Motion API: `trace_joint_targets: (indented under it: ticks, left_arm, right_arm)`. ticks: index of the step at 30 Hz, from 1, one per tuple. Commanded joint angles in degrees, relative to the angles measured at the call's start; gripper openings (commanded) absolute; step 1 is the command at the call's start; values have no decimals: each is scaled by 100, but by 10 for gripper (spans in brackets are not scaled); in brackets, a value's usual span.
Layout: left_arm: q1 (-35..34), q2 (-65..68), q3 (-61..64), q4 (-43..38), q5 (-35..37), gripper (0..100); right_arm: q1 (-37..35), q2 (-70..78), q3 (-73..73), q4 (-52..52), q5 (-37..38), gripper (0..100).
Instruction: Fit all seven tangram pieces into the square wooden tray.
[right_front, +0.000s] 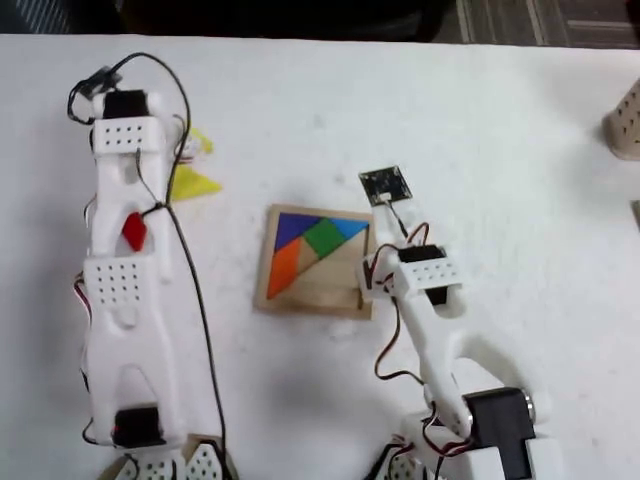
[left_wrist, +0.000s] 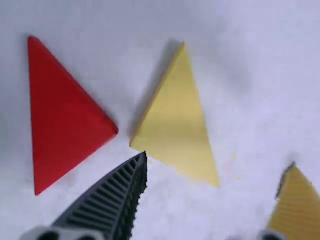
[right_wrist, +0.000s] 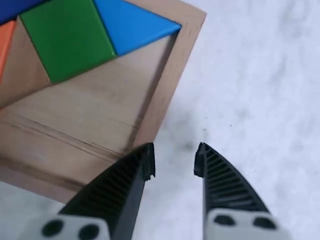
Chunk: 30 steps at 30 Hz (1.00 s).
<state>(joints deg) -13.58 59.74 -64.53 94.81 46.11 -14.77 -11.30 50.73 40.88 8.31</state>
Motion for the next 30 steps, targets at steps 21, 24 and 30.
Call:
trace_joint_targets:
  ticks: [21,24,30]
  left_arm:
    - [-119,-198,1125,-721,70,438]
    - [-48,-198,1125,-703,79,426]
    - [-101,-198,1178,-888,35,215]
  right_arm:
    - [-119,-180,-9,-57,105,138]
    - [-119,-180,-9,-57,105,138]
    - [-119,-180,-9,-40,105,138]
